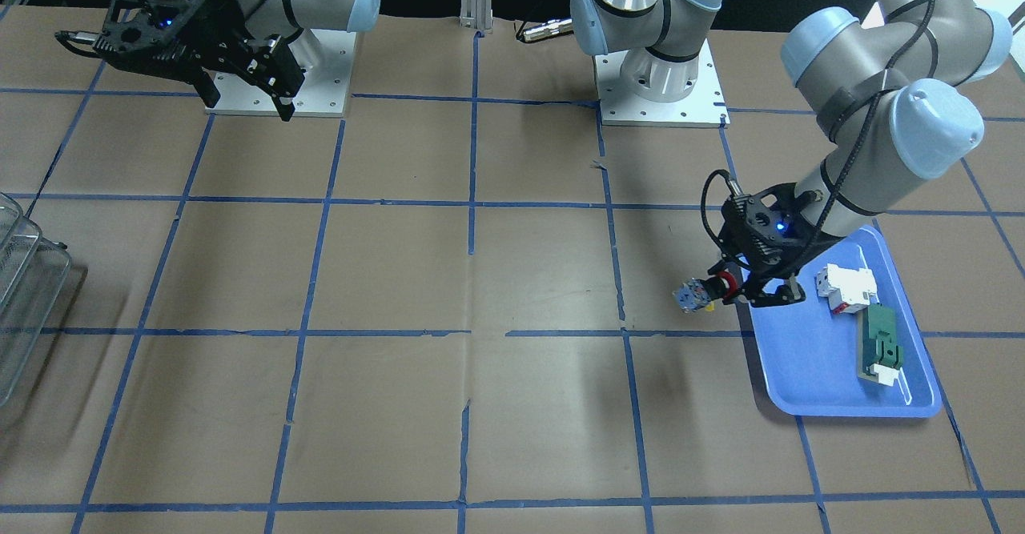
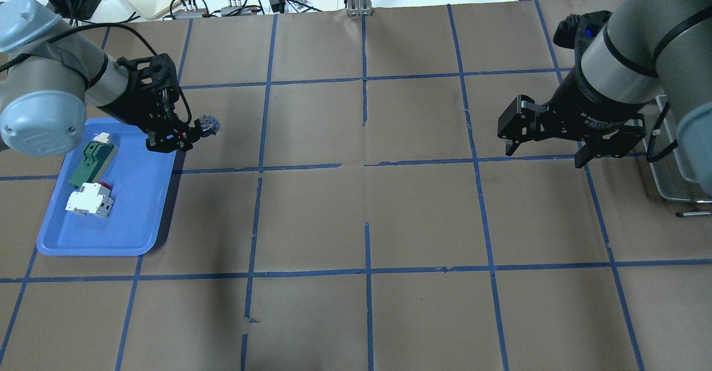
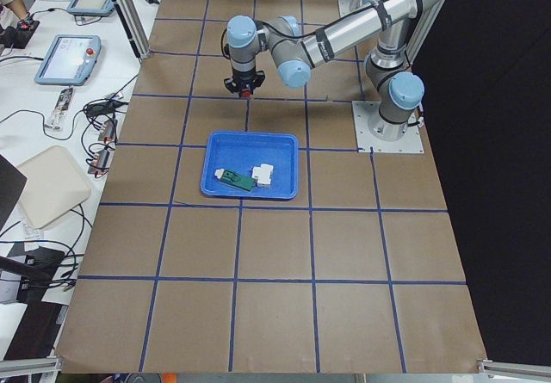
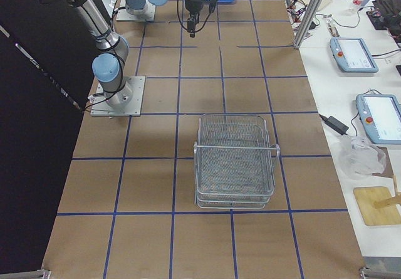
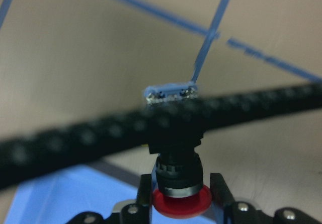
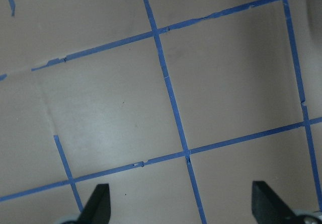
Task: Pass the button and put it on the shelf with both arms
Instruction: 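Lift the button with the left gripper and carry it toward table center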
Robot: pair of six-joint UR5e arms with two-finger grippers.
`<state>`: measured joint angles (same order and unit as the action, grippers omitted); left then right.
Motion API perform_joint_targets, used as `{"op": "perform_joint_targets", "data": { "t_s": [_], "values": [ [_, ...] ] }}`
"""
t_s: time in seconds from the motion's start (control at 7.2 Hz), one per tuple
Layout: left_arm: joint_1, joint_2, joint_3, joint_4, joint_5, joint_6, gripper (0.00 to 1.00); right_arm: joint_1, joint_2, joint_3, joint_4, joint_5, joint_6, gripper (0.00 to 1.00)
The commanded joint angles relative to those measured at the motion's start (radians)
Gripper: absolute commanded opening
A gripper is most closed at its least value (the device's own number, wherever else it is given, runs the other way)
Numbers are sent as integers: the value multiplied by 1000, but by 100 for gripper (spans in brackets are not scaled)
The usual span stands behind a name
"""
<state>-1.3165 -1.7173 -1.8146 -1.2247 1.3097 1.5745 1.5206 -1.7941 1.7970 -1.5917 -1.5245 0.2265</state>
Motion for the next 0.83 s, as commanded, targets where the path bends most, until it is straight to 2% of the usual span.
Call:
{"op": "perform_joint_targets", "data": {
  "t_s": [0.0, 0.14, 0.56, 0.69],
  "values": [
    [-111, 54, 41, -90, -156, 16, 0, -2, -1, -45, -13, -5, 194, 100],
    [-181, 71, 43, -85, -162, 48, 0, -3, -1, -79, -1, -8, 265, 100],
    [-280, 142, 37, -85, -321, 101, 0, -3, -4, -123, 2, 4, 523, 100],
    [-289, 156, 34, -85, -363, 99, 0, -13, 1, -125, 2, 71, 577, 100]
  ]
}}
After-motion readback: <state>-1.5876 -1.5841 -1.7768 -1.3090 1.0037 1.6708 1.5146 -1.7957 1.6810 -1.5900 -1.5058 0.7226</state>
